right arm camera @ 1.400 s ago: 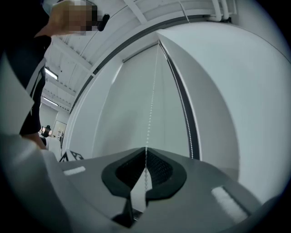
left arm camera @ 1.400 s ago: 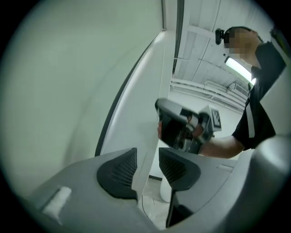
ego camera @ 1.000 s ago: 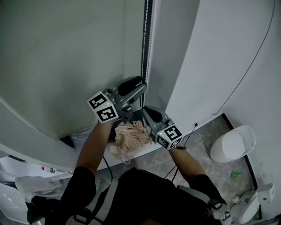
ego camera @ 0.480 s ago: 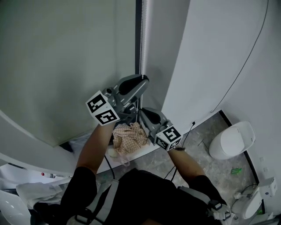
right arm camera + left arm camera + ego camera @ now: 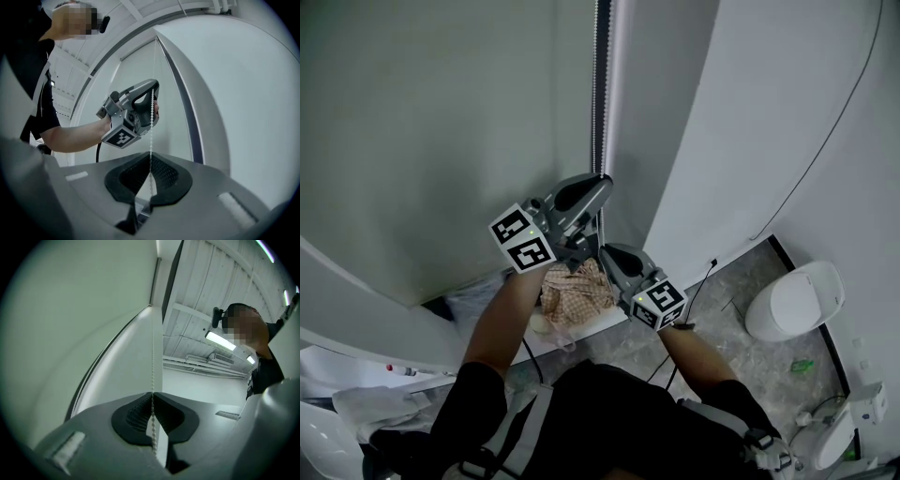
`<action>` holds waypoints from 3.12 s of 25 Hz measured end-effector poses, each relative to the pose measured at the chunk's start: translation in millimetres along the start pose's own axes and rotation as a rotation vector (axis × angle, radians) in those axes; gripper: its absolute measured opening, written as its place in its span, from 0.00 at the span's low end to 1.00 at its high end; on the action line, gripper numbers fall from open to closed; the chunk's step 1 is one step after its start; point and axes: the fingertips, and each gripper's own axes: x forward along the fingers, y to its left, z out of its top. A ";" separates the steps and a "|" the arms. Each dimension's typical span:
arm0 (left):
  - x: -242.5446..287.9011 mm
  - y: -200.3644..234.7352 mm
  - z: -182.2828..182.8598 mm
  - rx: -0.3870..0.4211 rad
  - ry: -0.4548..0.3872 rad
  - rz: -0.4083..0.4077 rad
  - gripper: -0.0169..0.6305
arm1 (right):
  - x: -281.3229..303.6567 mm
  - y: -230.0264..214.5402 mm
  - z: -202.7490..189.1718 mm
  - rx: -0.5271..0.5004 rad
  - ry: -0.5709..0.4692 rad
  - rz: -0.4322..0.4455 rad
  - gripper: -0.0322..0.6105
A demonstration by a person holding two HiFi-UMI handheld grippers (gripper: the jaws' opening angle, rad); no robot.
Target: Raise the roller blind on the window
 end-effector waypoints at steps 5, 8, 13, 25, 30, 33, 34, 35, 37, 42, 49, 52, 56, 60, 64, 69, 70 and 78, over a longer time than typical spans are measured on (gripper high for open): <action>-49.3 23.7 -90.0 -0.182 0.081 0.097 0.05 | -11.9 -0.6 -99.3 0.107 0.221 -0.002 0.07; -69.4 29.4 -98.1 -0.274 0.018 0.136 0.05 | -11.8 4.6 -108.1 0.064 0.264 0.024 0.08; -69.0 27.6 -90.1 -0.188 0.059 0.167 0.05 | -6.7 2.0 -21.4 -0.040 0.097 0.056 0.23; -71.5 21.0 -90.0 -0.203 0.051 0.165 0.05 | 64.4 1.0 218.6 -0.097 -0.331 0.003 0.21; -71.2 19.7 -86.5 -0.183 0.056 0.175 0.05 | 72.9 1.1 246.9 -0.101 -0.374 0.007 0.10; -72.1 21.4 -84.8 -0.168 0.062 0.178 0.05 | 67.8 -1.6 248.3 -0.107 -0.403 0.005 0.09; -74.4 22.6 -84.2 -0.167 0.061 0.179 0.05 | 67.2 -0.8 247.6 -0.111 -0.413 0.004 0.08; -77.0 23.8 -83.7 -0.169 0.058 0.178 0.05 | 67.0 0.5 246.5 -0.116 -0.422 0.005 0.08; -79.3 24.7 -84.6 -0.172 0.055 0.175 0.05 | 64.7 2.9 243.4 -0.135 -0.438 0.003 0.08; -86.9 29.2 -129.5 -0.177 0.168 0.209 0.05 | 54.0 2.8 203.5 -0.168 -0.386 -0.004 0.07; -152.0 7.9 -262.0 -0.227 0.528 0.239 0.10 | 37.9 -11.7 34.4 -0.154 -0.041 -0.026 0.07; -159.2 5.9 -248.1 -0.204 0.512 0.210 0.24 | 30.0 -16.5 29.5 -0.105 -0.028 -0.030 0.07; -146.2 32.4 -171.6 -0.128 0.351 0.225 0.25 | 26.3 -16.6 32.6 -0.096 -0.033 -0.024 0.07; -91.3 34.5 -76.0 -0.042 0.188 0.144 0.25 | 24.0 -12.5 35.7 -0.054 -0.063 -0.020 0.07; -33.1 20.8 -10.3 -0.042 0.077 0.006 0.25 | 24.6 -5.8 31.6 -0.065 -0.036 -0.015 0.07; 14.9 5.3 32.3 -0.112 -0.002 -0.125 0.25 | 21.4 -8.3 37.3 -0.050 -0.071 -0.024 0.07; 19.0 3.6 35.4 -0.127 -0.014 -0.135 0.25 | 21.1 -7.6 37.1 -0.048 -0.066 -0.025 0.08; 22.5 1.2 26.7 -0.164 -0.049 -0.134 0.09 | 20.7 -5.3 32.6 -0.062 -0.032 -0.027 0.08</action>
